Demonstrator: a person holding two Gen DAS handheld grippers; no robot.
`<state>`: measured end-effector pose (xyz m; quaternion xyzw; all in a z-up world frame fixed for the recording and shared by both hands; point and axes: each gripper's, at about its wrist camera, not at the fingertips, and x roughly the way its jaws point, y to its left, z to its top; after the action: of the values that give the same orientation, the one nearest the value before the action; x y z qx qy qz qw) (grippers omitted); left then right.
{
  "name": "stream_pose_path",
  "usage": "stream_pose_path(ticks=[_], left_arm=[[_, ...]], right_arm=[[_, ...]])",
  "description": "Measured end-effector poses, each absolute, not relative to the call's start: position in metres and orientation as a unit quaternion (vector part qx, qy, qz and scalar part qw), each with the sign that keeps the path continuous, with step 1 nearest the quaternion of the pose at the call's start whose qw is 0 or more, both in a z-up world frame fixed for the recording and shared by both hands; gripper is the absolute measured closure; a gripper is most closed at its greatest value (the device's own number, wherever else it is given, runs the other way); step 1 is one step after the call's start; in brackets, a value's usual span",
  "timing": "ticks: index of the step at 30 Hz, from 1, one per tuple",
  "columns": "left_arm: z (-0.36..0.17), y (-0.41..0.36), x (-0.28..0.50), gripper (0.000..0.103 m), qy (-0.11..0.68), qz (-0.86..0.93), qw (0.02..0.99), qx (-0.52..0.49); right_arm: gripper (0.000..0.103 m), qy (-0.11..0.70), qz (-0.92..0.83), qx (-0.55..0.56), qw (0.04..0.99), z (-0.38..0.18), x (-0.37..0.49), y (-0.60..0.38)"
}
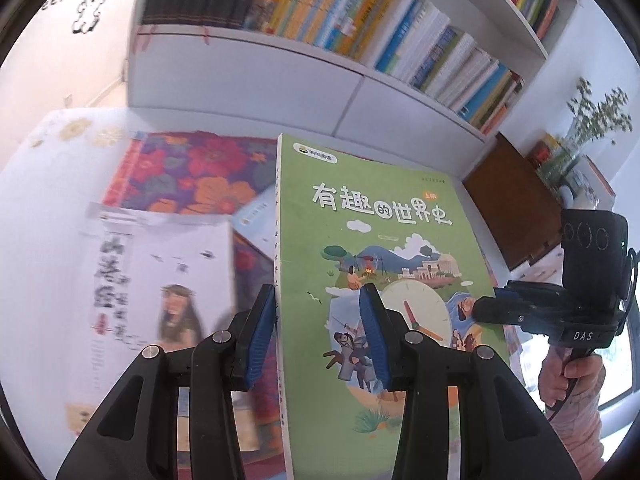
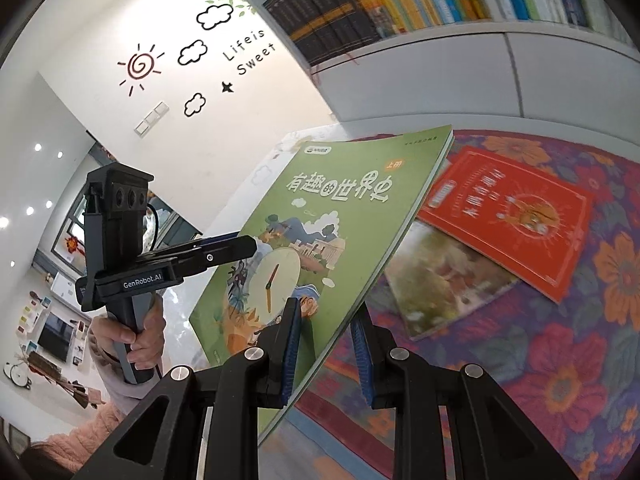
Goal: Organize books
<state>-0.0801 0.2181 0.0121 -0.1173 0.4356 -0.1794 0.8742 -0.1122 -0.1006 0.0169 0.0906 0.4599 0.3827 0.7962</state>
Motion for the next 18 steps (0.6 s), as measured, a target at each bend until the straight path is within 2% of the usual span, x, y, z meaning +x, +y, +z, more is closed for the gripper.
stream_pose_path(ticks=[8, 18], left_arm=[[0.012, 0.287, -0.085, 0.064, 0.433, -0.134, 0.880, -0.142], [-0.021, 0.355, -0.083, 0.064, 0.449, -0.086, 0.872, -0.172]], right_arm=[[0.079, 0.455, 0.418, 0.070, 0.783, 0.017, -0.101, -0.030], [0.079, 0.469, 0.449, 0.055, 0.759, -0.014, -0.086, 0.047]])
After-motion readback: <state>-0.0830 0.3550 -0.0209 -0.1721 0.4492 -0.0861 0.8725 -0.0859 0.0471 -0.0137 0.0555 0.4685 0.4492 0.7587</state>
